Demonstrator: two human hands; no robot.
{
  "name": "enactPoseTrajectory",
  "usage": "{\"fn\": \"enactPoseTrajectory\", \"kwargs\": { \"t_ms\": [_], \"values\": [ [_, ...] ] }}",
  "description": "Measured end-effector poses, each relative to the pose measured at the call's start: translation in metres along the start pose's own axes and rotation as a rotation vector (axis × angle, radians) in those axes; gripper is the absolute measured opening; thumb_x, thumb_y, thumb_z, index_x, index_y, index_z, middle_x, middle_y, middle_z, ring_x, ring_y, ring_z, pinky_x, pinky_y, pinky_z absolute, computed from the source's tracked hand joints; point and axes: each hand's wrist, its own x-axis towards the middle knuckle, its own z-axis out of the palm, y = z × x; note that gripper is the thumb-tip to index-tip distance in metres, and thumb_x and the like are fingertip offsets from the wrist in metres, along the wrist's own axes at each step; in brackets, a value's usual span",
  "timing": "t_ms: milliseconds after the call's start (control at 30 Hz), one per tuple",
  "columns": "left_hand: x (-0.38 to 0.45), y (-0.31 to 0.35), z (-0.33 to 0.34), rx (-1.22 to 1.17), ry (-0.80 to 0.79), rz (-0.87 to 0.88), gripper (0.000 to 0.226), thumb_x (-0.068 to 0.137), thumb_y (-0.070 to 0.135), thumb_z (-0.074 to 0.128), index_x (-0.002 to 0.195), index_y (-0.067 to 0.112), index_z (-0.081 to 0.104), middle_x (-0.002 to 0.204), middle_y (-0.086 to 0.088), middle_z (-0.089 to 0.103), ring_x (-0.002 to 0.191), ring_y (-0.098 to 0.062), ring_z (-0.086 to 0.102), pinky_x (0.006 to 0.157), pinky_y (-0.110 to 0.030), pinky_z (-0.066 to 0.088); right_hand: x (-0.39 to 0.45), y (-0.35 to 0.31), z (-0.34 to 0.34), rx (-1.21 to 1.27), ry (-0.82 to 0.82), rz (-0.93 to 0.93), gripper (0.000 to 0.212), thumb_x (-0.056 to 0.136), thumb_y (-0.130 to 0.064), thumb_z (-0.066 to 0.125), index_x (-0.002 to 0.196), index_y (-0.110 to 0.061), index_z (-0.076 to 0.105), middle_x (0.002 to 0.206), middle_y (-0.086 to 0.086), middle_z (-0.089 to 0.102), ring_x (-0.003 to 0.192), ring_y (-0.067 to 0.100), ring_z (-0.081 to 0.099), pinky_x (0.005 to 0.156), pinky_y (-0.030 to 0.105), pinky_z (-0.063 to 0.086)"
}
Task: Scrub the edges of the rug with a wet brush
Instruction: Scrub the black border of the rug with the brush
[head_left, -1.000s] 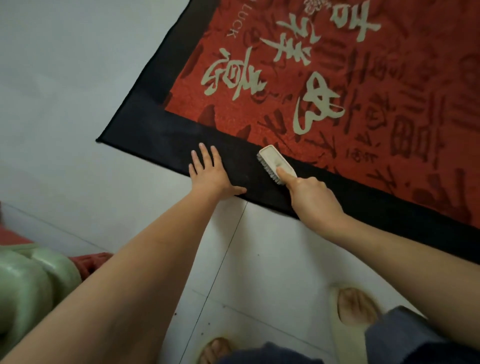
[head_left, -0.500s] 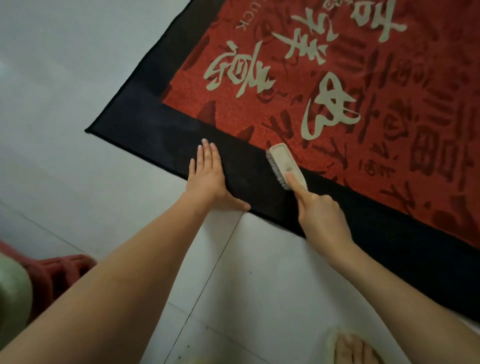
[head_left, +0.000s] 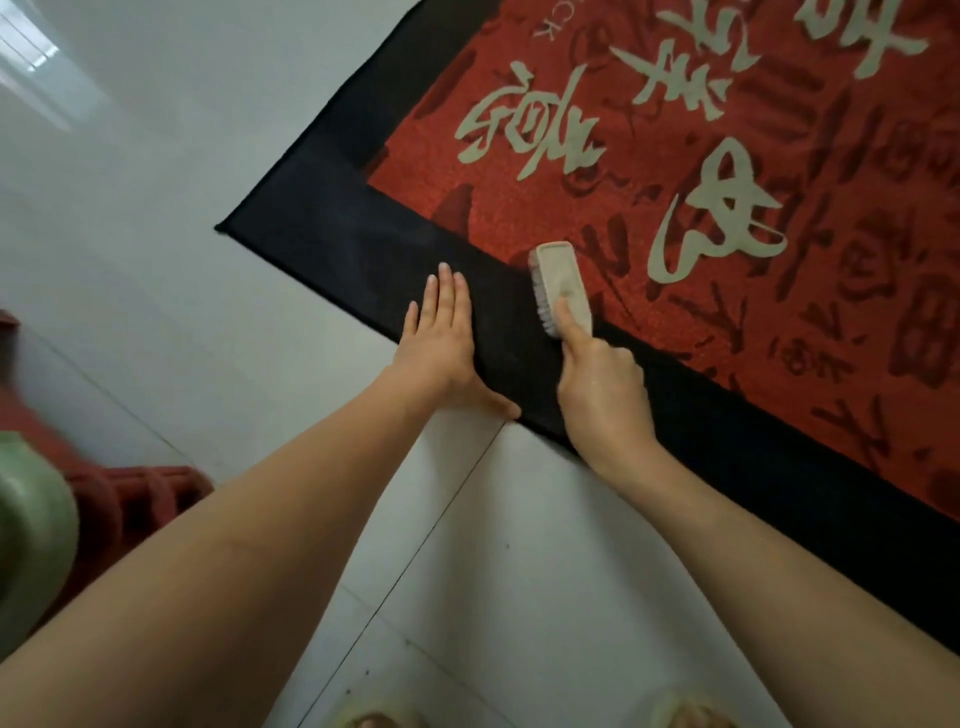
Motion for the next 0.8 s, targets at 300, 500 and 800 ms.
{"fn": "enactPoseTrajectory", "kwargs": {
  "t_ms": [300,500,800],
  "values": [
    [-0.009,-0.014,0.007,-0.01,0.105,0.099,0.153,0.052,0.08,0.072,0.152,0.012,-0.022,0.158,-0.004,-0.03,0.146,-0.018,-0.027,0.121,-0.035,-0.011,0.001,0.023,-0.015,-0.273,-0.154,-0.218,0.074,0.096,-0.012,0.037,0.147,-0.054,0.004,0.086,0.014,0.058,0.086,0.039,0.063,0.075,0.043,0.049],
    [-0.01,-0.013,0.006,0.005,0.104,0.081,0.153,0.052,0.08,0.073,0.152,0.013,-0.022,0.158,-0.003,-0.031,0.146,-0.018,-0.027,0.12,-0.035,-0.011,0.013,0.045,-0.036,-0.321,-0.128,-0.223,0.075,0.094,-0.011,0.039,0.146,-0.056,0.009,0.094,0.019,0.063,0.087,0.041,0.062,0.075,0.043,0.047],
    [-0.011,-0.009,0.004,0.026,0.087,0.062,0.155,0.052,0.078,0.075,0.152,0.013,-0.022,0.159,-0.005,-0.03,0.147,-0.021,-0.025,0.12,-0.037,-0.009,-0.008,0.044,-0.025,-0.265,-0.22,-0.272,0.074,0.095,-0.014,0.04,0.144,-0.06,0.007,0.091,0.017,0.064,0.084,0.038,0.064,0.073,0.042,0.05]
  ]
}}
